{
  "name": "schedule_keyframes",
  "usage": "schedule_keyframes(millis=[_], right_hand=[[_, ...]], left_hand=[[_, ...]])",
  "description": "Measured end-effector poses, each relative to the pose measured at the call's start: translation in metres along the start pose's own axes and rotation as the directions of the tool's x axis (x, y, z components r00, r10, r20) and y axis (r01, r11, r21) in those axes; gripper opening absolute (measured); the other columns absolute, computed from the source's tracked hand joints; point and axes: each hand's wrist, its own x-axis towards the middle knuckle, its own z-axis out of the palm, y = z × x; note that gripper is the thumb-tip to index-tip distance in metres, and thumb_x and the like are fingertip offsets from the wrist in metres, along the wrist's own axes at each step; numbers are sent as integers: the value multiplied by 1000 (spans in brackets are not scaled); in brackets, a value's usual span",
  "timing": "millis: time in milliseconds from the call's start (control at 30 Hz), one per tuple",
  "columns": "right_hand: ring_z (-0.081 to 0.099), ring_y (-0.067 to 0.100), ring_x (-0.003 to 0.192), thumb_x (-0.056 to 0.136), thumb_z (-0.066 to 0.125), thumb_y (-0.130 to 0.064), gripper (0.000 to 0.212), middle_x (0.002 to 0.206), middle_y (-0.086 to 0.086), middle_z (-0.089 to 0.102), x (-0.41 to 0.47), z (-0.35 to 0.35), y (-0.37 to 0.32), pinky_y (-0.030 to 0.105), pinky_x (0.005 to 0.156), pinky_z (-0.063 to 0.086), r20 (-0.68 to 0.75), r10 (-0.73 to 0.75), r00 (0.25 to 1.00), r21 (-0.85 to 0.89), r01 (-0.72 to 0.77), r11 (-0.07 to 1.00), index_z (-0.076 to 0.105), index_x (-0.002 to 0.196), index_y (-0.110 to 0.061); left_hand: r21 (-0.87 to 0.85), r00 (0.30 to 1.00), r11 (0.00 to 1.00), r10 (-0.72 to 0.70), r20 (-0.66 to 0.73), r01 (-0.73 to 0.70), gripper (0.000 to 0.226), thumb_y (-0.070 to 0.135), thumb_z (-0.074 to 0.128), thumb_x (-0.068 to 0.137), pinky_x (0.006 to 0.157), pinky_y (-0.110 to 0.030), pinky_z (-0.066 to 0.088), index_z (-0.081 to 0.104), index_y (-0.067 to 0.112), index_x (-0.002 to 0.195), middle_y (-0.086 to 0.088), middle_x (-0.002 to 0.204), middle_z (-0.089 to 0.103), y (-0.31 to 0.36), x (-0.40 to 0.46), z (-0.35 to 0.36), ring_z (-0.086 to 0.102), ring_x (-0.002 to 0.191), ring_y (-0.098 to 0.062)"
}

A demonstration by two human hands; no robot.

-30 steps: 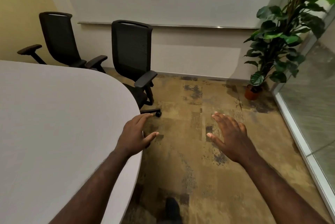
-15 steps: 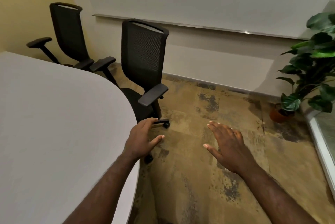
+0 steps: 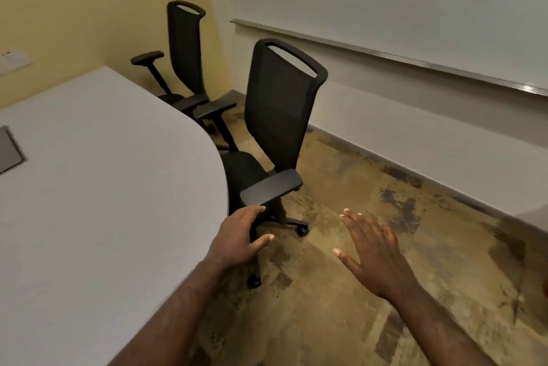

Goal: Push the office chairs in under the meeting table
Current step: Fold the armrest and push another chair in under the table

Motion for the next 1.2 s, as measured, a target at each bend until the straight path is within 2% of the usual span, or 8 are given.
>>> schedule_keyframes(millis=[400,600,700,800,900,967,1067,1200], right_hand=[[1,13,148,94,30,-63,75,163,-10,-2,140,25,16,41,117,5,147,-271,951,36,268,963,1,154,-29],[6,15,148,94,36,-60,74,163,-8,6,208,53,5,42,115,13,213,-349,913,72,342,937,9,155,-26],[5,15,149,94,38,-58,75,163,-8,6,234,66,0,43,115,14,252,-376,892,95,363,927,8,155,-26],[6,16,148,94,42,-57,77,163,-7,8,255,79,-4,43,114,14,281,-387,878,131,364,922,8,155,-25],[6,18,148,93,43,-58,79,163,-6,7,275,95,-8,44,115,14,308,-406,861,145,379,914,6,154,-25],[5,18,149,92,45,-57,81,163,-5,6,290,107,-11,44,115,13,331,-422,844,147,395,907,5,155,-24],[0,19,149,91,50,-54,85,164,-4,1,310,124,-17,46,117,8,377,-444,813,143,422,895,2,155,-23],[-7,18,149,87,55,-50,93,164,-5,-8,333,144,-23,45,117,-2,430,-477,766,123,474,872,-4,155,-24]], left_hand=[[-105,965,960,-261,-1,259,67,63,57,82,105,-26,40,38,35,140,13,140,47,-16,67,35,45,126,-7],[-134,939,930,-344,13,342,67,56,62,85,109,-35,39,39,30,143,9,145,45,-48,104,46,42,132,-11],[-203,911,892,-413,-7,403,63,48,67,85,104,-32,44,45,24,139,5,136,51,-55,116,49,49,122,-10],[-395,827,774,-559,-57,495,57,36,73,84,82,-22,50,46,23,133,5,110,53,-53,120,58,54,91,-6],[-584,673,557,-739,-23,591,54,26,73,85,66,-14,47,46,18,131,-4,99,51,-54,121,76,51,72,-8],[-679,587,402,-808,54,615,56,23,73,86,68,-16,49,43,14,132,-10,102,49,-56,126,88,51,76,-12],[-773,486,204,-861,151,601,63,21,73,86,85,-33,55,37,11,137,-15,115,49,-65,137,104,57,94,-21],[-877,301,-43,-930,211,479,73,19,76,82,98,-48,50,34,9,139,-14,125,52,-81,157,130,59,110,-27]])
